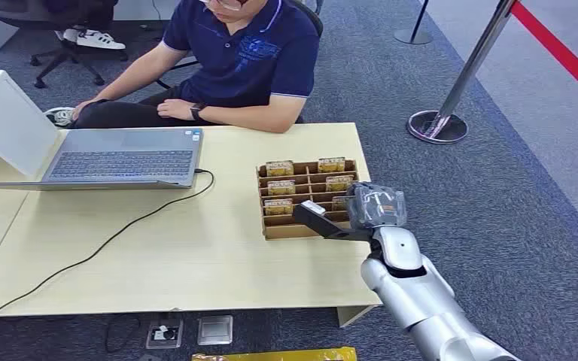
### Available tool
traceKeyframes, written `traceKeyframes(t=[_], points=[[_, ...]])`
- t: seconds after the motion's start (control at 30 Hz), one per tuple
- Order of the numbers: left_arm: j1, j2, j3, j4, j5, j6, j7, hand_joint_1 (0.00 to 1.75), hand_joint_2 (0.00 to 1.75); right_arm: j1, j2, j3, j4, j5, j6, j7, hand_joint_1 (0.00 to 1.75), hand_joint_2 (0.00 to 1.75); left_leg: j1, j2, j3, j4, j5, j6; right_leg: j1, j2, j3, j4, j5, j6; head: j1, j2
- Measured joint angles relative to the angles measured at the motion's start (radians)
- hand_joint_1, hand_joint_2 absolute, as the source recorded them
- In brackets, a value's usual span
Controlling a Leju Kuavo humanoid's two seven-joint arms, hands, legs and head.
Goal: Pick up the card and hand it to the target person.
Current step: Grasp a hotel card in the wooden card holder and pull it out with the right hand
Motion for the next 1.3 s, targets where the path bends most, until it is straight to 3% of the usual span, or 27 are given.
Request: traceKeyframes(t=[0.8, 1.0, 1.3], points=[[-0.008, 0.0, -0.01, 0.0, 0.0, 0.013, 0.014, 0.0, 0.0, -0.033, -0.004, -0.009, 0.059, -0.02, -0.015, -0.012, 1.75, 1.75, 0.0, 0.0, 0.0, 0.0, 0.001, 0.0, 0.0, 0.0, 0.0, 0.0, 0.0, 0.0, -0.001, 0.0], [-0.006, -0.002, -0.01, 0.0, 0.0, 0.013, 0.012, 0.0, 0.0, -0.038, -0.005, -0.026, 0.061, -0.041, -0.095, -0.032, 1.75, 1.75, 0.0, 0.0, 0.0, 0.0, 0.001, 0.0, 0.0, 0.0, 0.0, 0.0, 0.0, 0.0, -0.001, 0.0], [-0.006, -0.003, -0.015, 0.0, 0.0, 0.02, 0.009, 0.0, 0.0, -0.038, -0.009, -0.048, -0.098, -0.091, -0.202, -0.091, 1.75, 1.75, 0.0, 0.0, -0.001, 0.0, 0.001, 0.0, 0.0, 0.0, 0.0, 0.0, 0.0, 0.0, -0.001, 0.0]])
